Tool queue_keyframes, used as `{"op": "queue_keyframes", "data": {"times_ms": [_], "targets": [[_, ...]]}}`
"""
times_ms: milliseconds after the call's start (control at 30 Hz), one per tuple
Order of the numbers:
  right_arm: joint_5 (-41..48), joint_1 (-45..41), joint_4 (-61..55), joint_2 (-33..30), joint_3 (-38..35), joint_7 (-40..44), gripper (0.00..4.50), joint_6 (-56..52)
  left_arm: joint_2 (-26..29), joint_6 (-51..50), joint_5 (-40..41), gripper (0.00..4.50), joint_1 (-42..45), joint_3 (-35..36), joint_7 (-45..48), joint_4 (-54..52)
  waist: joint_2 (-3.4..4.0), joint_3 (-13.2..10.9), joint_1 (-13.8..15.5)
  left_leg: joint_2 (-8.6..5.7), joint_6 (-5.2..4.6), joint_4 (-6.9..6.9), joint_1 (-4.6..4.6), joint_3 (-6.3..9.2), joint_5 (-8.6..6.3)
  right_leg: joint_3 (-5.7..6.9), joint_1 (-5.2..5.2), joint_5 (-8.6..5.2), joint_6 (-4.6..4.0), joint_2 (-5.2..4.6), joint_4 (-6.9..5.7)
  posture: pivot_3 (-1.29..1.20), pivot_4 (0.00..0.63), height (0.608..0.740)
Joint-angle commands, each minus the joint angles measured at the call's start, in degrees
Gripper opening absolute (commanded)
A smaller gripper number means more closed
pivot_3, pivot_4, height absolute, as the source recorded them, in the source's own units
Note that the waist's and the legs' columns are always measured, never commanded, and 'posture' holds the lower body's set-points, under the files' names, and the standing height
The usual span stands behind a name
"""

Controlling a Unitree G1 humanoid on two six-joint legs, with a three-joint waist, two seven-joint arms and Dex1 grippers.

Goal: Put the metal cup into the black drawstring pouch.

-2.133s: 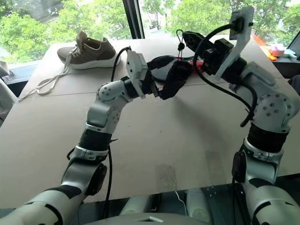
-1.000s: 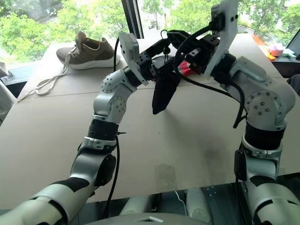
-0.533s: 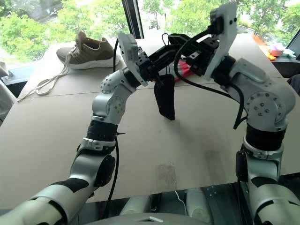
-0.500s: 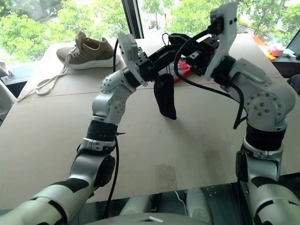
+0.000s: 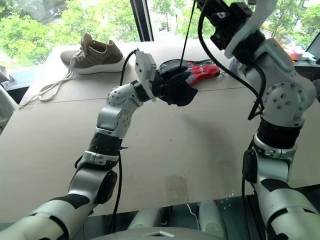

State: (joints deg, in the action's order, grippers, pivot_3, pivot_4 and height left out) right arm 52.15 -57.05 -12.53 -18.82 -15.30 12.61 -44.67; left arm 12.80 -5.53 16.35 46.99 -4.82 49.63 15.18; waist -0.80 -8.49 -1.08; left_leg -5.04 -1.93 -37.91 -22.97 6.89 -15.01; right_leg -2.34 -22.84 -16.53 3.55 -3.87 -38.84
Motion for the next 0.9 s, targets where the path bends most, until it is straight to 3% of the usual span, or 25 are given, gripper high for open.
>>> {"op": "queue_keyframes", "data": {"times_ms": [33,333,833,867,900], "targets": [[2.6,-4.1,-1.5,0.4,-4.3,-1.4,0.0,4.1,1.5,0.7,-3.8,0.24,-1.6,-2.2,0.0,2.0,0.01,0.0,0.0,0.0,0.0,0.02,0.0,-0.01,0.0,-0.01,-0.02,0.0,0.0,0.0,0.0,0.0,0.15,0.74],[3.8,-4.3,-1.1,0.0,-4.4,-2.3,0.0,4.3,0.5,1.2,-3.4,0.24,-2.2,-1.2,-1.2,2.6,0.0,0.0,-0.1,0.0,0.0,0.07,-0.05,-0.06,0.0,0.02,-0.14,0.0,0.0,-0.04,-0.02,0.0,0.15,0.74],[-3.7,5.8,-2.1,-5.8,2.1,2.7,0.0,3.9,-0.9,-1.0,2.2,0.24,-2.9,1.8,-0.4,-1.2,0.0,0.0,-0.1,0.0,-0.01,0.06,-0.07,-0.12,0.0,0.02,-0.17,0.0,0.0,-0.06,-0.02,0.0,0.15,0.74],[-3.8,6.1,-2.3,-5.7,2.2,2.9,0.0,3.8,-0.8,-2.0,3.5,1.26,-3.3,1.9,0.8,-2.4,0.0,0.0,-0.1,0.0,0.0,0.06,-0.07,-0.13,0.0,0.01,-0.17,0.0,0.0,-0.06,-0.02,0.0,0.15,0.74],[-3.9,6.4,-2.5,-5.6,2.2,3.1,0.0,3.7,-0.8,-2.4,4.3,1.47,-3.6,2.0,1.3,-3.3,0.0,0.0,-0.2,0.0,0.0,0.06,-0.08,-0.13,0.0,0.0,-0.18,0.0,0.0,-0.06,-0.03,0.0,0.15,0.74]]}}
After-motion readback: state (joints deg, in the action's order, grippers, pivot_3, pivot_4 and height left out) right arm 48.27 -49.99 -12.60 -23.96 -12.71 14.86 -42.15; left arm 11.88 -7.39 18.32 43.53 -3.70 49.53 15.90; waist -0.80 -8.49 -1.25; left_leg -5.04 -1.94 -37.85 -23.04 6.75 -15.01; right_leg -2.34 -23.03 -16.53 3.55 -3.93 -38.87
